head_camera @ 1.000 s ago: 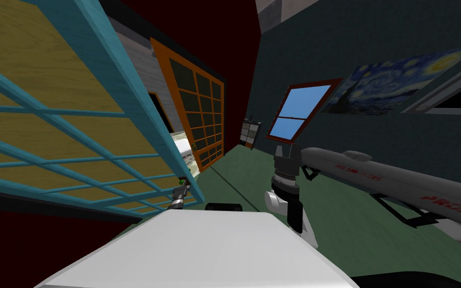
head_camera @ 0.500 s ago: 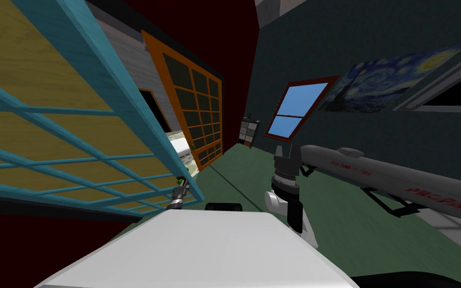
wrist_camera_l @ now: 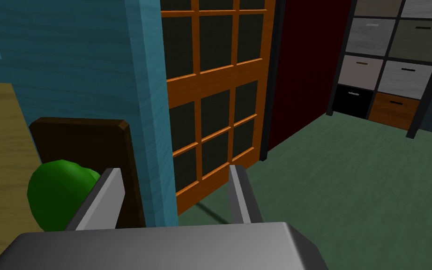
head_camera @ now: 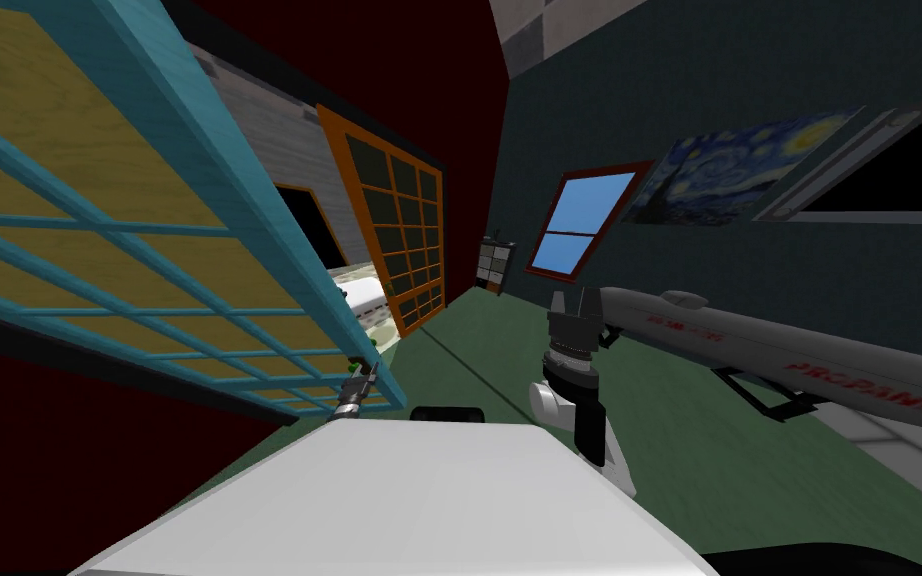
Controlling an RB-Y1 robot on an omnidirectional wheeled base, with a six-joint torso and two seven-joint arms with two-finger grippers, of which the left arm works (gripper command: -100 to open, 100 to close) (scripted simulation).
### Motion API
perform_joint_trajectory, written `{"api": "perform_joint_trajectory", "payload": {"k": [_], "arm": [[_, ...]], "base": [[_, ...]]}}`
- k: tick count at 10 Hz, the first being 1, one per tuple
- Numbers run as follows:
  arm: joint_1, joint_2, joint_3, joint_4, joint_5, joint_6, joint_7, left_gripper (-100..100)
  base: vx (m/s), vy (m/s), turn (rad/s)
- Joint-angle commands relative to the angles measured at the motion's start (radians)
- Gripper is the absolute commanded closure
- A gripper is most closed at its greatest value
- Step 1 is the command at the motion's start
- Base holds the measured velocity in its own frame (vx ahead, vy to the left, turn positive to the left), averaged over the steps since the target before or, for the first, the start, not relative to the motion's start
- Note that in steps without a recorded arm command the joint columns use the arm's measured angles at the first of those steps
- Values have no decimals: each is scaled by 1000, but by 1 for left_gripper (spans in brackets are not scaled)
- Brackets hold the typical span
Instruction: Pull the door open
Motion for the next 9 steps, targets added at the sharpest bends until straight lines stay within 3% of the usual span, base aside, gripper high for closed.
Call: {"api": "perform_joint_trajectory", "payload": {"k": [1,2,5,6,7,9], "arm": [[0,0,0,0,0,0,0,-100],[-3,-5,6,28,-4,-22,11,-100],[-6,-7,11,41,-6,-33,15,-100],[2,-14,-3,16,-11,-22,11,-100],[2,-14,-3,16,-11,-22,11,100],[2,-14,-3,16,-11,-22,11,100]], "base": [[-81,-33,-15],[-60,88,-159],[3,125,-68],[9,27,-46],[3,-14,12],[1,-14,4]]}}
